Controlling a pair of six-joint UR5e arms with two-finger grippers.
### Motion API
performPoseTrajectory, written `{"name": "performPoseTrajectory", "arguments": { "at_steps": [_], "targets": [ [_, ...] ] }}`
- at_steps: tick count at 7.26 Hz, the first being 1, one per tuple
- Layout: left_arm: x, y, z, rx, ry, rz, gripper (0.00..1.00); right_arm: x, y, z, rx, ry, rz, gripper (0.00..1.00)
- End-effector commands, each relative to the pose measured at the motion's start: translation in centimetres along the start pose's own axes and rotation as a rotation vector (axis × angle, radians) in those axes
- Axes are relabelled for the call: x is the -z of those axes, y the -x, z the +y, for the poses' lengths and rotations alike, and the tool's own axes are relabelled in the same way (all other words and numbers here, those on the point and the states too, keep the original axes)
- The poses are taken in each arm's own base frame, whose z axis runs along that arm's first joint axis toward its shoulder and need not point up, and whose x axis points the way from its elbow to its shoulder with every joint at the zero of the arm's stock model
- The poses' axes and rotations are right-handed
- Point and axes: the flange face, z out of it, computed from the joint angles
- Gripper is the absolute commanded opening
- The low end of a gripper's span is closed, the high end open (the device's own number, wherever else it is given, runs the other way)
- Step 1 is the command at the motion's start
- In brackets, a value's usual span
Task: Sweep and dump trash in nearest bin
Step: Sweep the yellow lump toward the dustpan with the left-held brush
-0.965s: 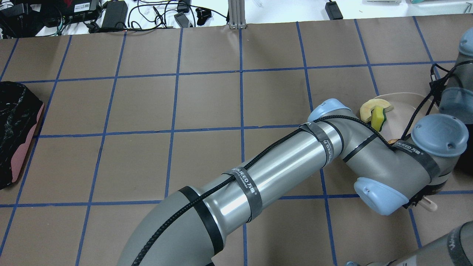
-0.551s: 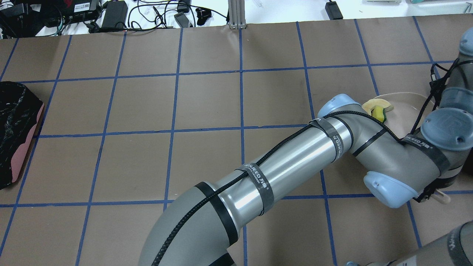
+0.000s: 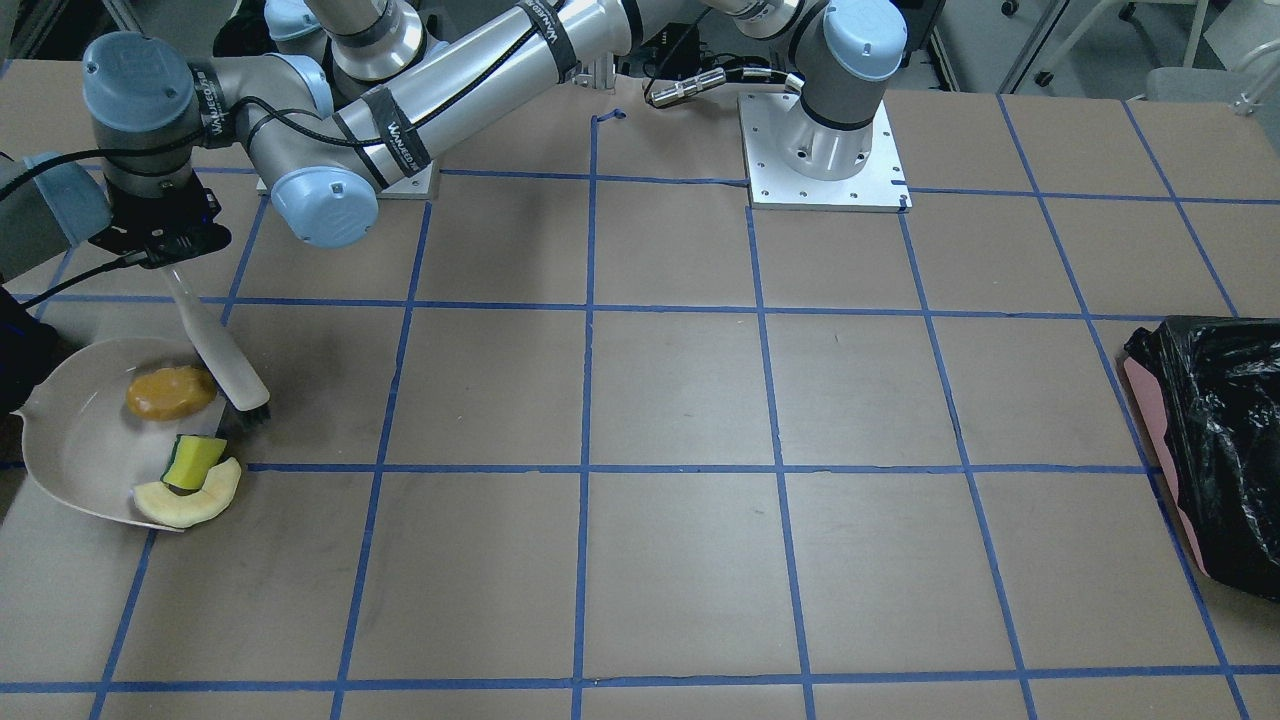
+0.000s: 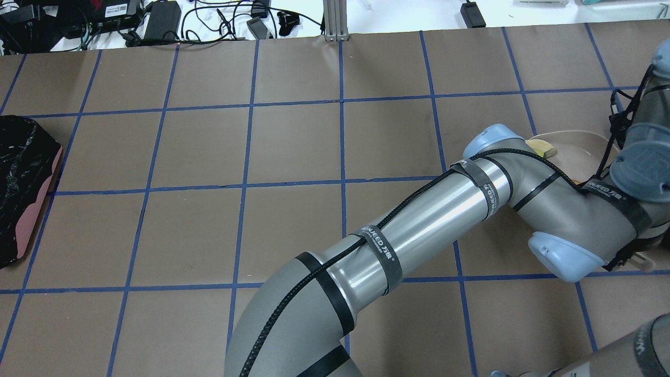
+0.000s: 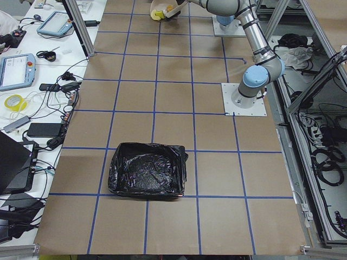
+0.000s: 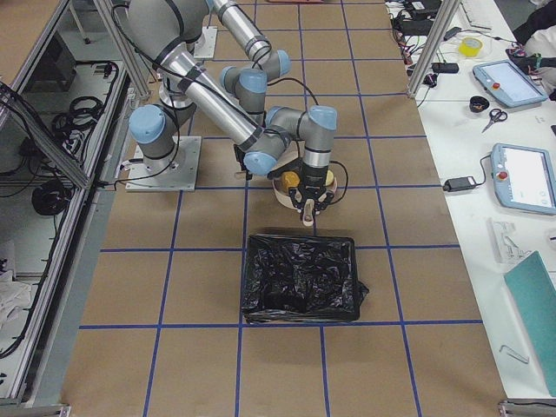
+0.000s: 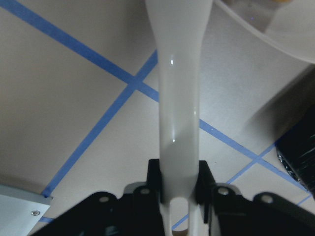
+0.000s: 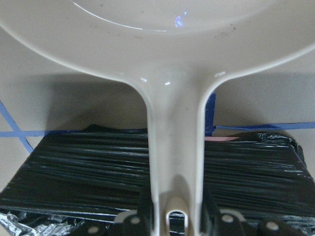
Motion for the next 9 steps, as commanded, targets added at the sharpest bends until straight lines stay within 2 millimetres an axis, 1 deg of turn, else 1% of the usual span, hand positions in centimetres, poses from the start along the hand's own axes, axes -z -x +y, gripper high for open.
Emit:
{"name": "performPoseTrajectory", "arguments": {
  "at_steps": [1, 2, 3, 4, 5, 6, 7, 8, 9],
  "targets": [
    [0.5, -0.9, -0.1, -0.030, -0.017, 0.028, 0.00, 0.0, 0.0, 0.0, 0.000, 0.000, 0.001, 0.00],
    [0.9, -0.6, 0.2, -0.037, -0.009, 0.020, 0.00, 0.0, 0.0, 0.0, -0.001, 0.000, 0.001, 0.00],
    [0.3, 1.2, -0.5, -0.039, -0.015, -0.047, 0.00, 0.1, -0.1, 0.1, -0.002, -0.001, 0.003, 0.00],
    [1.1, 2.9, -1.0, -0.036, -0.005, -0.089, 0.00, 0.0, -0.1, 0.1, -0.003, -0.001, 0.001, 0.00],
    [3.5, 3.5, -1.3, -0.010, 0.012, -0.123, 0.00, 0.0, -0.1, 0.1, -0.001, -0.001, 0.001, 0.00],
    [4.8, 4.4, -1.4, -0.041, 0.005, -0.190, 0.00, 0.0, -0.1, 0.0, -0.002, -0.015, 0.008, 0.00],
    [6.2, 4.9, -2.4, -0.075, 0.000, -0.257, 0.00, -0.2, -0.2, -0.1, -0.003, -0.043, 0.018, 0.00],
    [7.3, 4.7, -3.5, -0.082, -0.020, -0.261, 0.00, -0.5, -0.2, 0.2, -0.013, -0.068, 0.027, 0.00],
    [7.3, 4.5, -3.7, -0.124, -0.025, -0.251, 0.00, -1.4, 0.2, 1.2, -0.037, -0.101, 0.026, 0.00]
  ]
}}
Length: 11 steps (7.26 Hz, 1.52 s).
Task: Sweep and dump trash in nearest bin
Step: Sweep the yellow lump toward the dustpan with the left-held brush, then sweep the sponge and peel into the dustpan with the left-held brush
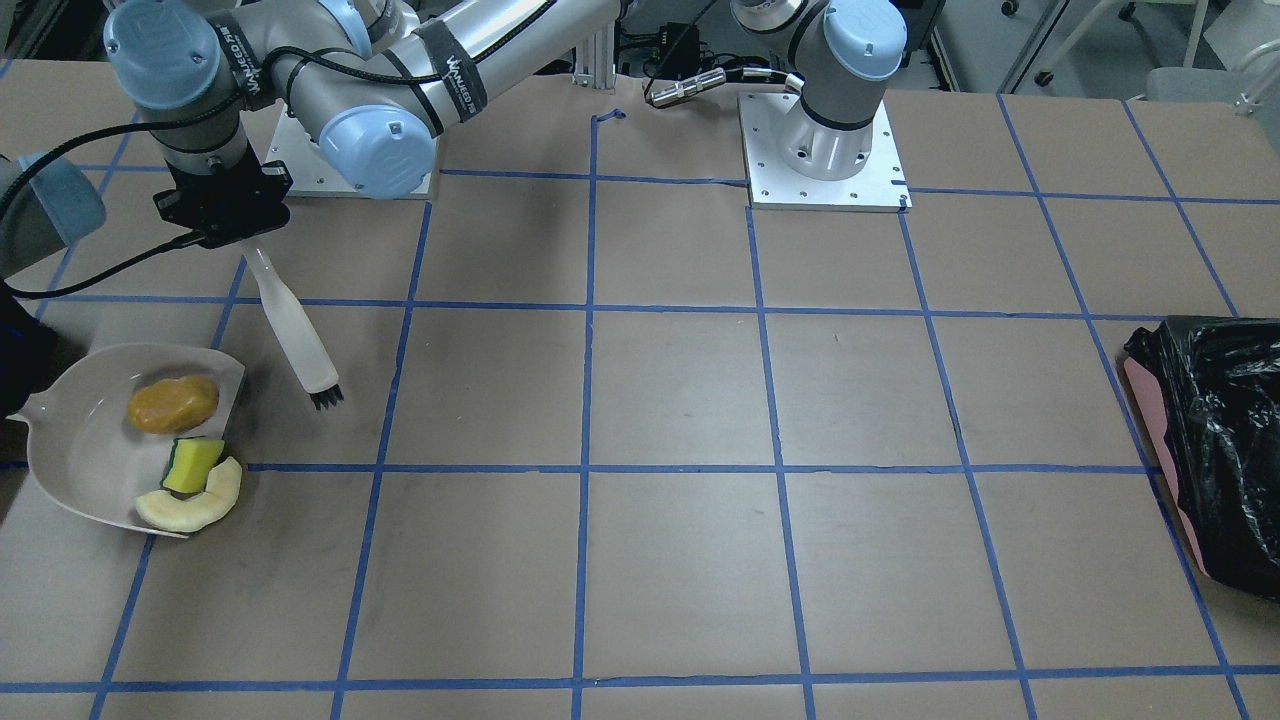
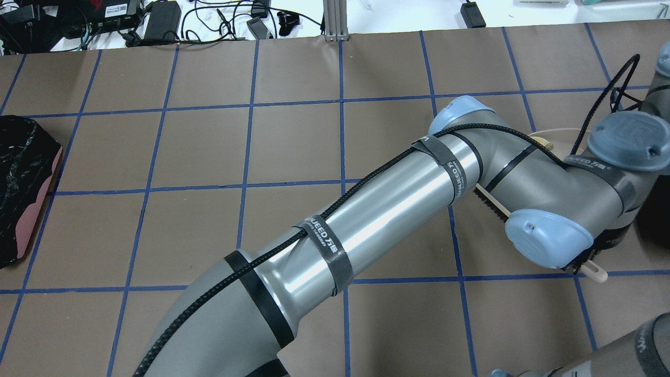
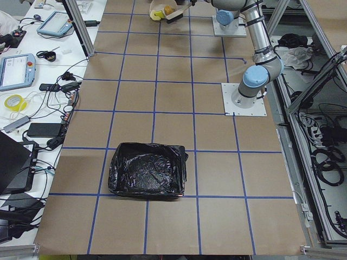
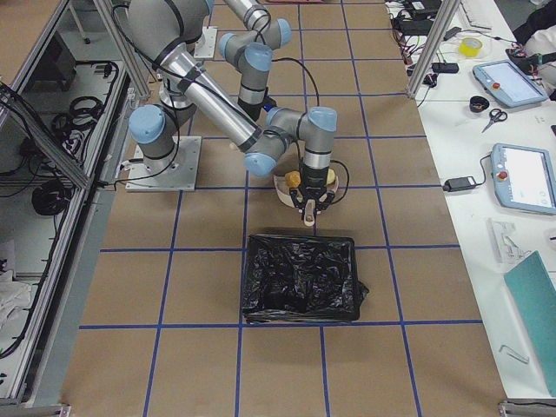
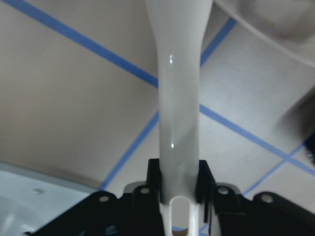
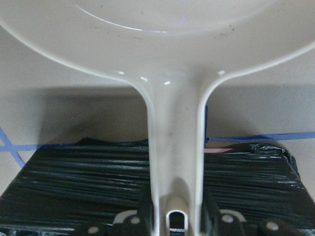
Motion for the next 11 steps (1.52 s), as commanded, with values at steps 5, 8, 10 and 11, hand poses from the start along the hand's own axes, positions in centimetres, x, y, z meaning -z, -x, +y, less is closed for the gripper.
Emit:
{"name": "performPoseTrajectory", "arguments": {
  "at_steps": [5, 8, 10, 11],
  "targets": [
    [1.3, 1.0, -9.5, -0.091, -0.059, -0.010, 0.00, -1.7, 0.5, 1.3, -0.036, -0.096, 0.007, 0.00],
    [0.5, 0.1, -10.1, -0.145, -0.079, 0.043, 0.00, -2.6, 0.2, 0.6, -0.022, -0.108, -0.007, 0.00],
    [-0.8, -0.3, -10.6, -0.166, -0.081, 0.044, 0.00, -2.6, 0.2, 0.3, -0.011, -0.117, -0.013, 0.00],
    [-1.3, -0.4, -10.8, -0.184, -0.082, 0.040, 0.00, -2.6, 0.1, -0.1, -0.010, -0.153, -0.001, 0.00]
  ]
}}
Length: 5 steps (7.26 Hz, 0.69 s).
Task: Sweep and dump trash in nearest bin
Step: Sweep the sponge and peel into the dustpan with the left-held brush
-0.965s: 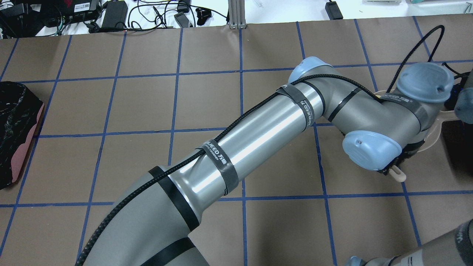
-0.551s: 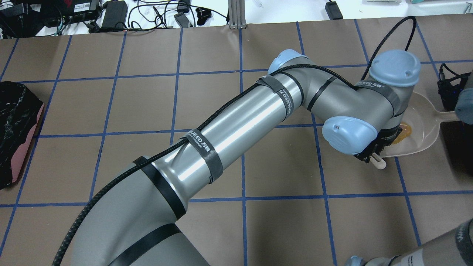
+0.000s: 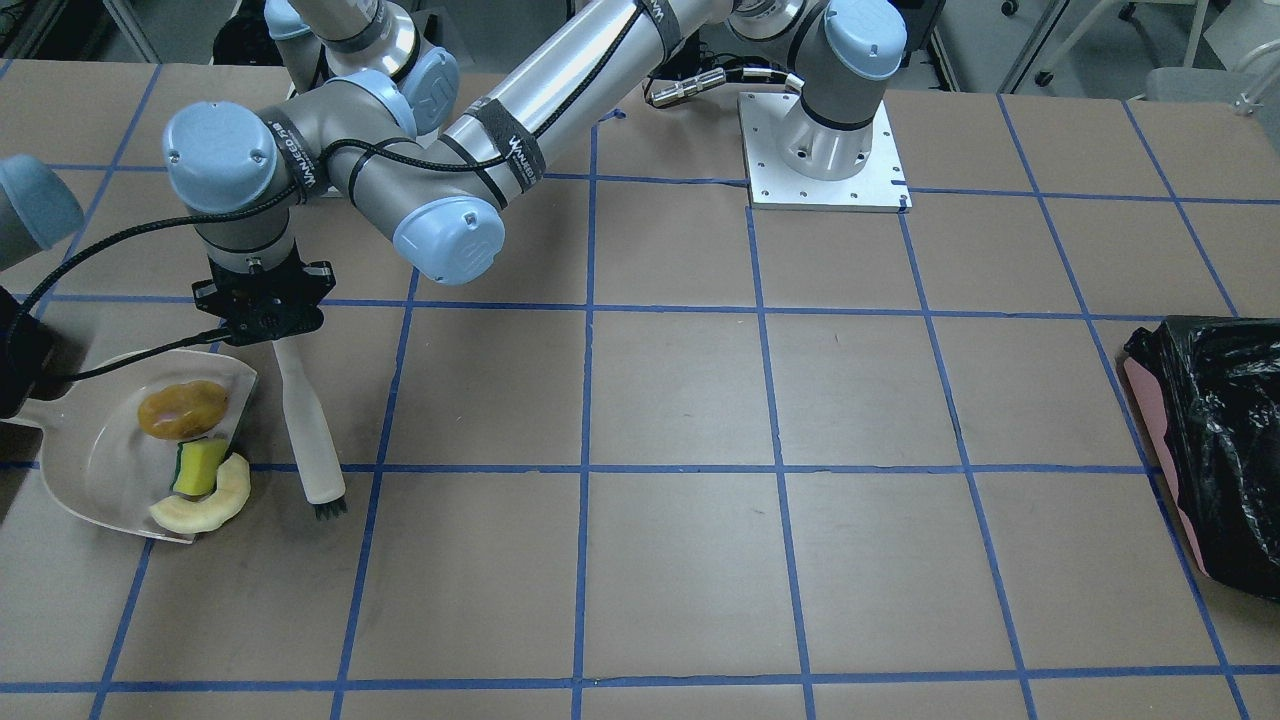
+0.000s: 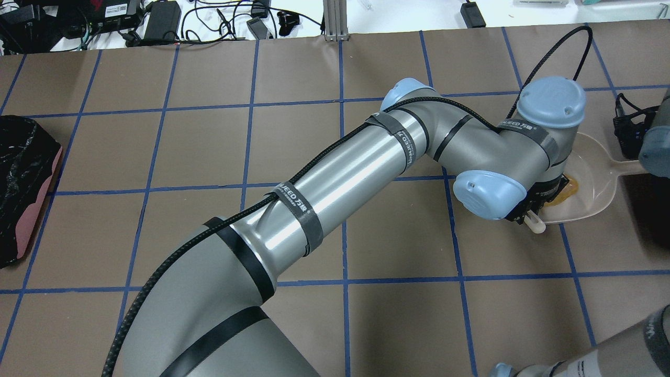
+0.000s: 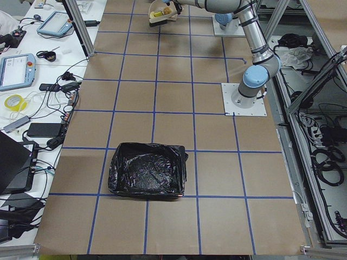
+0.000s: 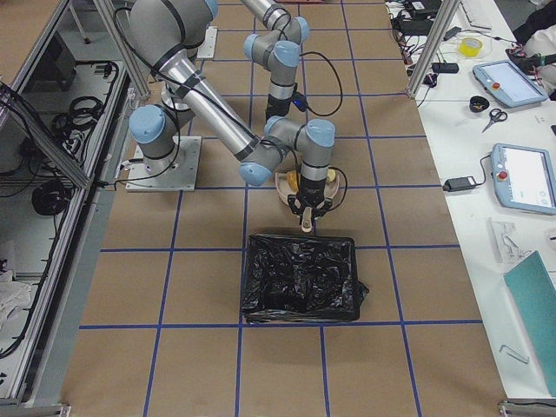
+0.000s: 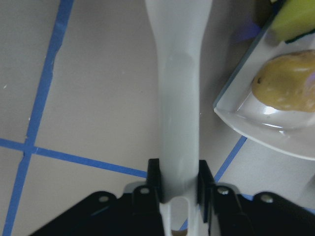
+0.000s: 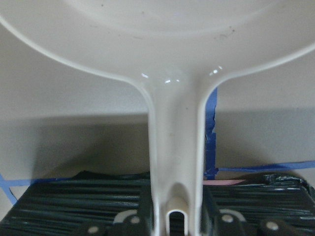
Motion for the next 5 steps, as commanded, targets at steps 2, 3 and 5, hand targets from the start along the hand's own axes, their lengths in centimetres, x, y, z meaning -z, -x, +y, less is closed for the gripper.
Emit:
{"name": "performPoseTrajectory", "arguments": {
  "at_steps": [2, 3, 5],
  "targets": [
    [-1.5, -1.4, -1.2, -0.062, -0.021, 0.042, 0.00, -0.2, -0.2, -0.7, 0.007, -0.057, 0.016, 0.00],
    [-1.9, -1.9, -1.7, -0.067, -0.025, 0.049, 0.00, -0.2, -0.2, -0.9, 0.014, -0.077, 0.002, 0.00],
    [-1.5, -1.3, -1.9, -0.113, -0.049, 0.018, 0.00, -0.2, -0.5, -1.3, 0.016, -0.127, 0.024, 0.00]
  ]
}}
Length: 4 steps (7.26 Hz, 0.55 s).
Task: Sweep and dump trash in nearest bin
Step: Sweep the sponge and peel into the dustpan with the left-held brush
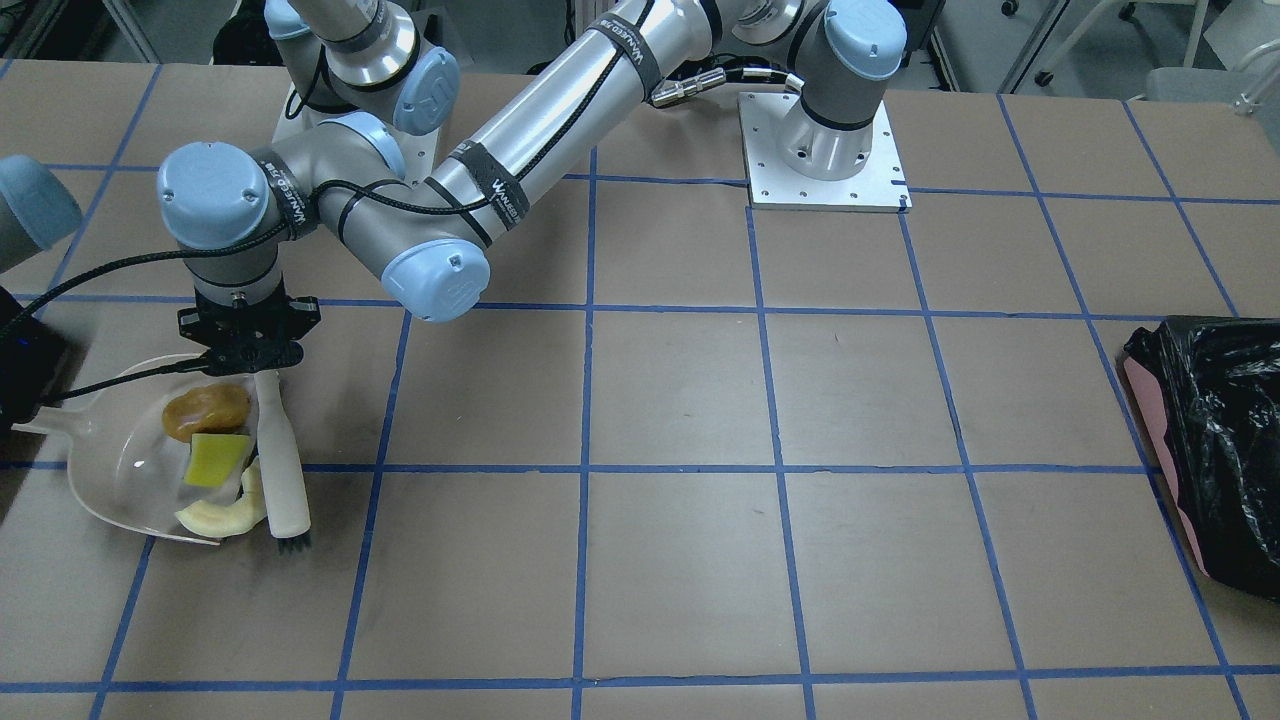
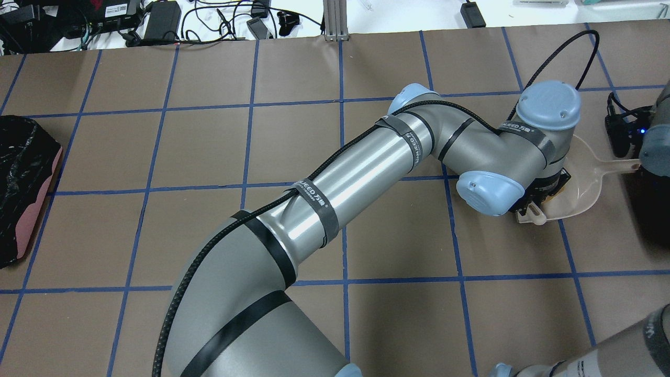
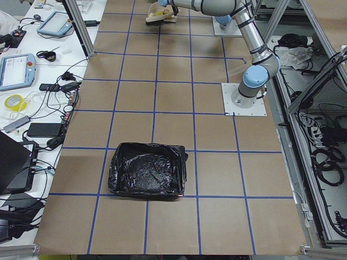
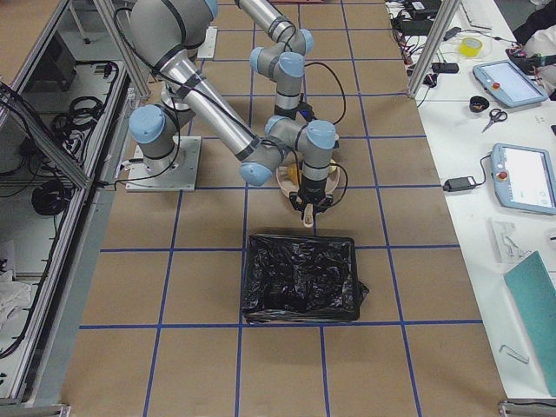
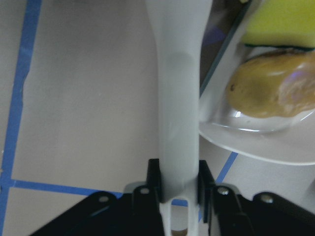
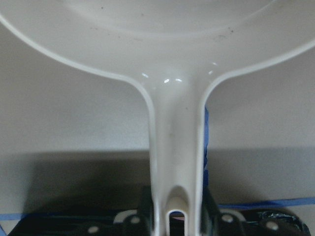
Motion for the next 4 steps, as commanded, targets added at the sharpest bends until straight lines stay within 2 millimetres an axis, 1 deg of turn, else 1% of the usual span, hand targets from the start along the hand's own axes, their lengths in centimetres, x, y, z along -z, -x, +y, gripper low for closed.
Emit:
{"name": "performPoseTrajectory", "arguments": {
  "at_steps": [1, 2, 3, 4],
  "targets": [
    [2.3, 2.1, -1.7, 0.012, 0.014, -0.084, 0.00, 0.0, -0.2, -0.2, 0.002, -0.028, 0.011, 0.00],
    [4.0, 3.0, -2.1, 0.026, 0.023, -0.087, 0.00, 0.0, -0.2, -0.2, 0.000, -0.029, 0.011, 0.00],
    [3.9, 3.8, -1.7, 0.025, 0.030, -0.098, 0.00, -0.1, -0.2, -0.2, 0.000, -0.029, 0.009, 0.00],
    [3.5, 3.7, -1.9, 0.041, 0.024, -0.086, 0.00, 0.0, -0.1, -0.1, -0.001, -0.027, 0.009, 0.00]
  ]
}}
